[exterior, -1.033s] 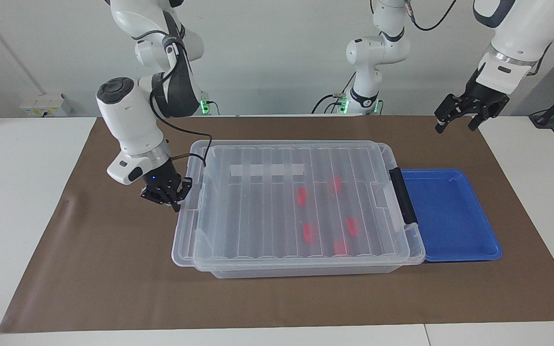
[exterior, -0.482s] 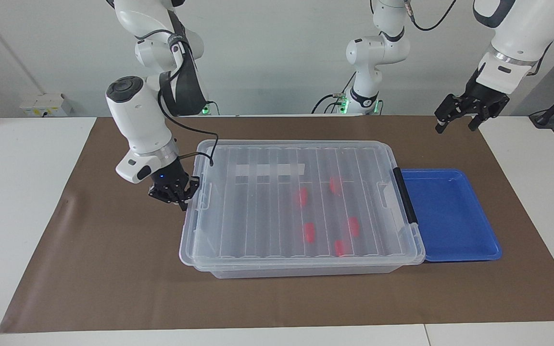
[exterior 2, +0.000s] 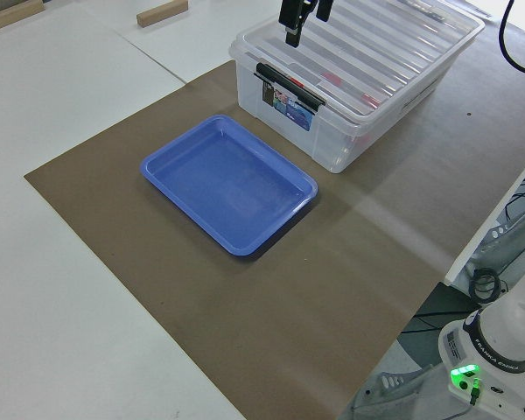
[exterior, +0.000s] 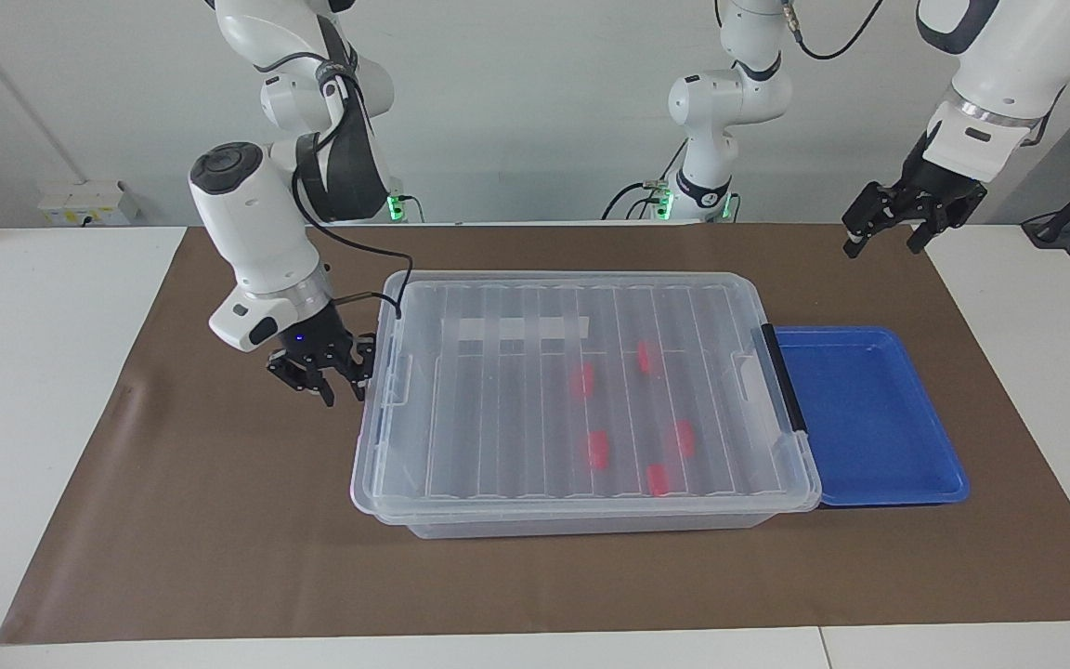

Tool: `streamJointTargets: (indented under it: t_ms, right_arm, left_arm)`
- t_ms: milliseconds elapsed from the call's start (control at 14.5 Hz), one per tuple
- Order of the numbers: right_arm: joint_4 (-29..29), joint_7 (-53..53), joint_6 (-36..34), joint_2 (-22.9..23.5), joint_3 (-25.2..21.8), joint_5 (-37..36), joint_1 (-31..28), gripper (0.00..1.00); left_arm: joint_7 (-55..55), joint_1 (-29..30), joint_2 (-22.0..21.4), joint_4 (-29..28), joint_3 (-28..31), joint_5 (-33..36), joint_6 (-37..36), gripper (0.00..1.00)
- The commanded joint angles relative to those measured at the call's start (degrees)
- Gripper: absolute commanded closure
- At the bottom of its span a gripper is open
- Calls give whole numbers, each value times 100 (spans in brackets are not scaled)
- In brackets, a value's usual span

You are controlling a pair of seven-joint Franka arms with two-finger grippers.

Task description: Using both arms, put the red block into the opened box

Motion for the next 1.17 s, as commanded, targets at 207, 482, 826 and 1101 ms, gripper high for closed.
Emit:
streamJointTargets:
  t_ms: [207, 482, 826, 1101]
  right_arm:
    - [630, 666, -1919, -675, -5, -580, -216, 0]
    - [658, 596, -2914, -1132, 12, -580, -743, 0]
    - [1422, 560, -3847, -1010, 30, -492, -990, 0]
    - [1396, 201, -3777, -992, 30, -571, -1017, 0]
  left_arm:
    - [111, 13, -130, -131, -11, -67, 63, 0]
    - [120, 4, -130, -140, -11, -67, 72, 0]
    - [120, 13, -130, -149, -11, -67, 81, 0]
    - [129, 48, -130, -149, -11, -67, 98, 0]
